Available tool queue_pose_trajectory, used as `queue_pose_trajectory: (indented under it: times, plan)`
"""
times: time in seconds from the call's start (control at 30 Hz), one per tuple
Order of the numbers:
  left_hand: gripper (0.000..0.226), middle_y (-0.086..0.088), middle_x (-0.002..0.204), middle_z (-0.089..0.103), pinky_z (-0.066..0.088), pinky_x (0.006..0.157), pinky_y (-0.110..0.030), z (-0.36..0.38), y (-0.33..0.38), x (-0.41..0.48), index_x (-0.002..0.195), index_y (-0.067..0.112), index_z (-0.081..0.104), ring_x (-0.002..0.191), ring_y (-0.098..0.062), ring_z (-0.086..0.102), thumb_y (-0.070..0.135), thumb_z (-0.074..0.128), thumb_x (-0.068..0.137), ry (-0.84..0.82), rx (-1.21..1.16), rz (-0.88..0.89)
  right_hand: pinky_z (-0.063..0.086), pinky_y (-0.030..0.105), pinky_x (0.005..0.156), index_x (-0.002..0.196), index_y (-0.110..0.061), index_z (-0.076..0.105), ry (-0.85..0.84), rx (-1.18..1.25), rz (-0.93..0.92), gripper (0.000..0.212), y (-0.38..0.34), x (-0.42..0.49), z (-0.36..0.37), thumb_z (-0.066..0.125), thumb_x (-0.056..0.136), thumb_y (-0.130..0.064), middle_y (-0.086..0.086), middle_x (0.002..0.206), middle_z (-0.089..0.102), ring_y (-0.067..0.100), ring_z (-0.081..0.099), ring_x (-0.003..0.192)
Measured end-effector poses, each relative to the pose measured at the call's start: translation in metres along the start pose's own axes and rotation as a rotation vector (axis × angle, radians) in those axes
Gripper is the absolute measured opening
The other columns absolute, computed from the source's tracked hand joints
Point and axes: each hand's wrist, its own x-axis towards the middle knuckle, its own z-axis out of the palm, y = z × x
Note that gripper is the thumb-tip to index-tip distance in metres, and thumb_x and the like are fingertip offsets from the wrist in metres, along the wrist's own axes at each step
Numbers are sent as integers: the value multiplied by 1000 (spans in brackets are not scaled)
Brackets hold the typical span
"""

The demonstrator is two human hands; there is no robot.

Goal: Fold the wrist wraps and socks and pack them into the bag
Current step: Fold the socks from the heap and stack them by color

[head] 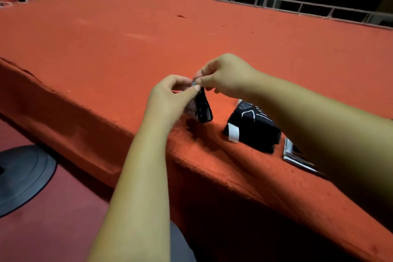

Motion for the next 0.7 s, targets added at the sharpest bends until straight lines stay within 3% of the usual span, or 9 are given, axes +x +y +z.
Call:
queue_pose_trajectory:
  times: [0.1,0.27,0.4,0.5,0.6,0.7]
  plan:
    - [17,13,97,79,51,66,-18,5,12,-26,107,26,77,86,-1,71,28,82,91,-115,-44,-7,64,40,77,102,-17,81,49,107,28,9,3,-44,-14,75,95,-17,7,88,81,25,77,83]
    - [12,5,88,80,49,62,-14,18,40,-76,104,16,80,77,-1,71,12,79,93,-200,-113,75,58,29,68,113,-18,77,103,198,58,16,12,-120,-28,74,98,-14,-3,90,80,5,70,67]
    - [8,5,79,79,52,56,-21,35,61,-114,93,17,80,68,-3,70,11,75,96,-231,-43,143,62,35,78,123,-24,73,158,233,90,27,22,-181,-39,73,97,-17,-7,91,77,8,71,73]
    - [10,5,78,76,58,63,-33,56,70,-136,83,22,77,72,-12,72,19,77,93,-264,69,221,59,31,76,124,-31,72,198,146,132,31,32,-227,-48,72,95,-20,-11,95,75,7,72,83]
    - [16,8,74,73,50,65,-25,82,78,-159,76,22,74,70,-5,66,22,79,91,-283,103,275,49,22,74,114,-32,73,197,19,226,20,46,-267,-52,72,95,-33,-15,97,73,1,68,89]
    - [22,8,71,70,43,63,-17,107,86,-182,72,22,70,67,-2,62,27,80,91,-316,145,301,44,28,67,89,-28,69,263,-114,301,18,63,-303,-51,74,95,-44,-9,86,72,9,65,84]
